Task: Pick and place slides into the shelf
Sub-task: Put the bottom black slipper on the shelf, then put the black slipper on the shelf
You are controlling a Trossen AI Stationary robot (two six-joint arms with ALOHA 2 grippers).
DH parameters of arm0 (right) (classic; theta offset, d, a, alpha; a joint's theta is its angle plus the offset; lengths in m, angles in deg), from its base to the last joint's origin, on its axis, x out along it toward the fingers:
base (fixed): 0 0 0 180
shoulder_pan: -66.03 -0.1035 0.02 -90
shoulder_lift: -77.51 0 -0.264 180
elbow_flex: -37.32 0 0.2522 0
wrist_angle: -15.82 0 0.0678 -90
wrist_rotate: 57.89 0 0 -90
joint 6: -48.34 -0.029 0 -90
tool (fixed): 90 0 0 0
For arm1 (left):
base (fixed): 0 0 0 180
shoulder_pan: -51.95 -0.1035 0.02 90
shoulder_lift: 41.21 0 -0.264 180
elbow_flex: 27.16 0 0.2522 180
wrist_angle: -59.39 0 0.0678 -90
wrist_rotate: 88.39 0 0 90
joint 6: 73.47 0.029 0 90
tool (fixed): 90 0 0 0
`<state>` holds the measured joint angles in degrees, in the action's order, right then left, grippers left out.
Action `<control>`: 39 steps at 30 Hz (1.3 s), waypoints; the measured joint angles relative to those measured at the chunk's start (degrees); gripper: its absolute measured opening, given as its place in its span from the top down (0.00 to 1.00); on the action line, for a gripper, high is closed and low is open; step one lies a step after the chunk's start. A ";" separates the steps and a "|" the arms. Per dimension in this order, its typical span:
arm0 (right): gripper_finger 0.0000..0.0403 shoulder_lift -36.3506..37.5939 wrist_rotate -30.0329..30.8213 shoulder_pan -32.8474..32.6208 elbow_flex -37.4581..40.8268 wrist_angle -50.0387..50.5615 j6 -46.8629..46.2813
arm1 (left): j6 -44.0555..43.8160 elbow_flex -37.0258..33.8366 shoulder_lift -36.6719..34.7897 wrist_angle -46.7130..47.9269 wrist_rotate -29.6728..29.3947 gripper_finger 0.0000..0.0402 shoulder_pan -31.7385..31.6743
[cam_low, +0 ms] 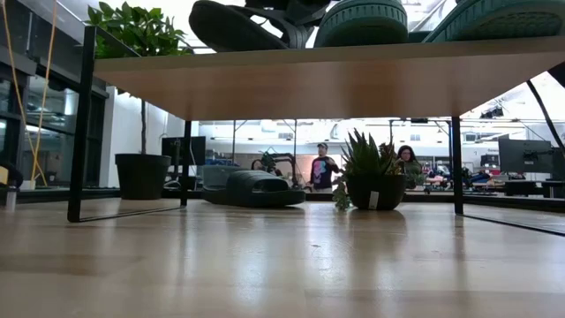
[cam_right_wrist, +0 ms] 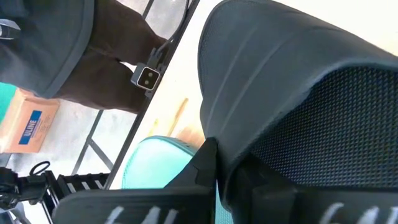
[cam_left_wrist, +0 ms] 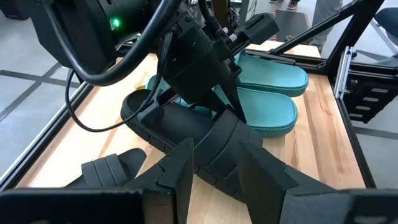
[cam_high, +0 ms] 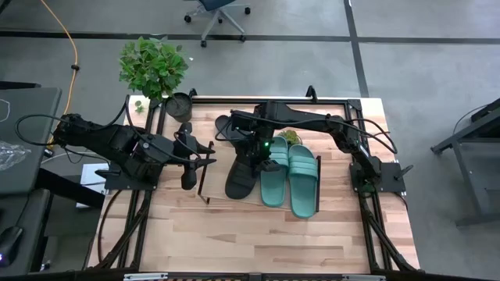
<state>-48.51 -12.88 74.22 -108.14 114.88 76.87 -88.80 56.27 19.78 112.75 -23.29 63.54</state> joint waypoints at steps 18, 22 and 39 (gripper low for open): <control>0.77 0.00 -0.02 -0.87 0.00 0.04 -3.12 | 0.00 0.00 0.00 -0.02 0.00 0.72 0.02; 0.77 0.00 -0.02 -0.61 0.00 -1.52 -4.75 | 0.00 0.00 0.00 -0.02 0.00 0.72 0.02; 0.64 0.07 1.38 0.28 0.00 -2.15 -8.47 | 0.00 0.00 0.00 -0.02 0.00 0.72 0.02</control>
<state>-48.45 -11.50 74.50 -108.14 112.73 68.40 -88.80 56.27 19.78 112.72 -23.29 63.56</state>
